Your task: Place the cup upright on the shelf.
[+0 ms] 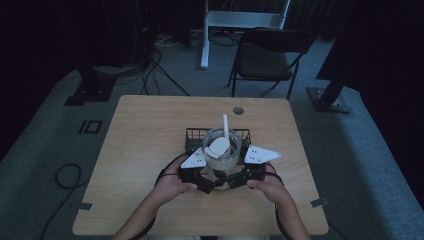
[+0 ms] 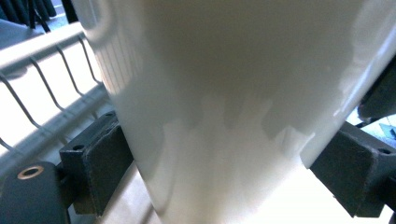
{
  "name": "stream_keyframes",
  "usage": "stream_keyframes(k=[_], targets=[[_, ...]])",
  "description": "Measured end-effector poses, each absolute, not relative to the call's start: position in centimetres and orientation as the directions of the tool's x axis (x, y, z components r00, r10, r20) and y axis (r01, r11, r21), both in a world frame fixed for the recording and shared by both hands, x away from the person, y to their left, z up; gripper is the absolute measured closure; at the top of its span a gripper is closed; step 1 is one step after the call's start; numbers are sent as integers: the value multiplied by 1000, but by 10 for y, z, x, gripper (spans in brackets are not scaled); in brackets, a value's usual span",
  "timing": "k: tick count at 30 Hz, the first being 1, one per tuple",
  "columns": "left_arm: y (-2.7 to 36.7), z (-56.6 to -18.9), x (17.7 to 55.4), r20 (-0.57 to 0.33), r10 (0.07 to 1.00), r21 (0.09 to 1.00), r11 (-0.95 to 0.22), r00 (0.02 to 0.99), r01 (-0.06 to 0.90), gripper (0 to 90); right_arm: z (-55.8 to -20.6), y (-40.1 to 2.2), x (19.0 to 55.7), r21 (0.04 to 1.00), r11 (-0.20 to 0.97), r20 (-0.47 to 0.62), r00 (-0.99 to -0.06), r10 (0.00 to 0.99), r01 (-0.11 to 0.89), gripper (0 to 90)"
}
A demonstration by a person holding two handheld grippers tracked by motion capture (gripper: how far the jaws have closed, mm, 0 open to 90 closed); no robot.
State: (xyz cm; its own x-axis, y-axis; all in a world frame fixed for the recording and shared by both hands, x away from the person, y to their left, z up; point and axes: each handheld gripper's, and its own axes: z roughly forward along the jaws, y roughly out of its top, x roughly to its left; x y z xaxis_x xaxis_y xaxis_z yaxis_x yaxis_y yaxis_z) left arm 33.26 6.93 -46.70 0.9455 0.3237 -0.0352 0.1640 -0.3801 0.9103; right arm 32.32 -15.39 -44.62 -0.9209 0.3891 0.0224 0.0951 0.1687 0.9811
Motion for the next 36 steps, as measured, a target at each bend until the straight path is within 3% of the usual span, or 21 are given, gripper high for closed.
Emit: stream_keyframes(k=[19, 36], targets=[[72, -402, 398, 19, 318, 906, -406, 948, 118, 112, -388, -151, 383, 991, 127, -13, -914, 407, 43, 95], [74, -409, 443, 5, 348, 907, -397, 938, 142, 111, -390, -144, 430, 987, 143, -1, -896, 443, 69, 94]])
